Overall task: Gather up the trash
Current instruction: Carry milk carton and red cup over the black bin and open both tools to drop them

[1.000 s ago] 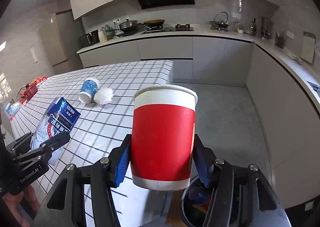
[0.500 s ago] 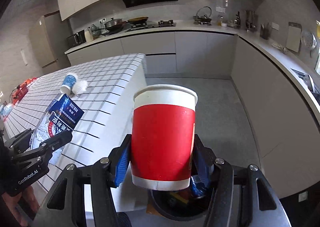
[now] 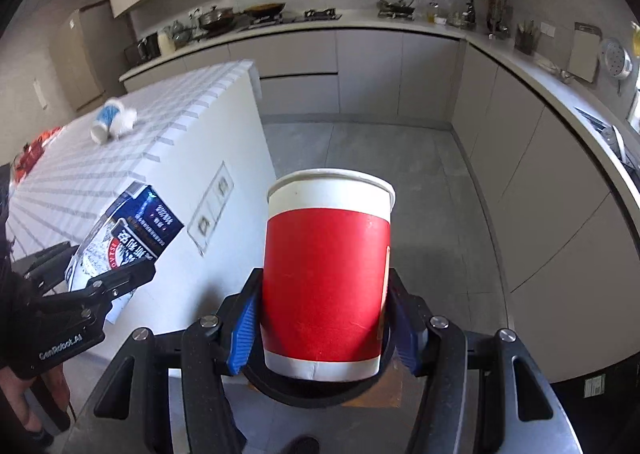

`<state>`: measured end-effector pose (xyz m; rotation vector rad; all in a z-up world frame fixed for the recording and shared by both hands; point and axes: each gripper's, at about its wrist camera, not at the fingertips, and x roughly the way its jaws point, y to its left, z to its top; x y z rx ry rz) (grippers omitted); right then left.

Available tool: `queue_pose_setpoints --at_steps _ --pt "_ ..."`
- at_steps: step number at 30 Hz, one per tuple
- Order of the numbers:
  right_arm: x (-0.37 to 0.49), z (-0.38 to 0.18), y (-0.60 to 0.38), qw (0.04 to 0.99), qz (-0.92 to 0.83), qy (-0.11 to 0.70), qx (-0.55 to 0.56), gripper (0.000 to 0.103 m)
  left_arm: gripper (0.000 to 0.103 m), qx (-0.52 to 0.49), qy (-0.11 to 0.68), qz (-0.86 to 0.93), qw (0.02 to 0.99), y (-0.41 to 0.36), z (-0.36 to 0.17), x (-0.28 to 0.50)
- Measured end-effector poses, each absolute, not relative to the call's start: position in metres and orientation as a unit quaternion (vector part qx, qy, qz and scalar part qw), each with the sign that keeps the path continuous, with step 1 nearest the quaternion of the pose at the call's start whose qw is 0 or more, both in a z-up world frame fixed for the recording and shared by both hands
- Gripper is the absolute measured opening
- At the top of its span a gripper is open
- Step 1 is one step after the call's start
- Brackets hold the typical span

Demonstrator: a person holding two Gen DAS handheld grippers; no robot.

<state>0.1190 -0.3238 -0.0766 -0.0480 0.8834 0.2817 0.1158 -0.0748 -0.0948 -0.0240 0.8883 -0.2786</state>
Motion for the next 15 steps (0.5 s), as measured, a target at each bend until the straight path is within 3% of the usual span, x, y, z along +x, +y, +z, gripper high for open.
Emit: queue_pose_setpoints --at_steps 15 --pt "0.140 -0.195 -0.326 0.829 0.204 0.511 -0.100 0.062 0.049 -0.035 0.509 -0.133 0.850 -0.112 -0.184 0.126"
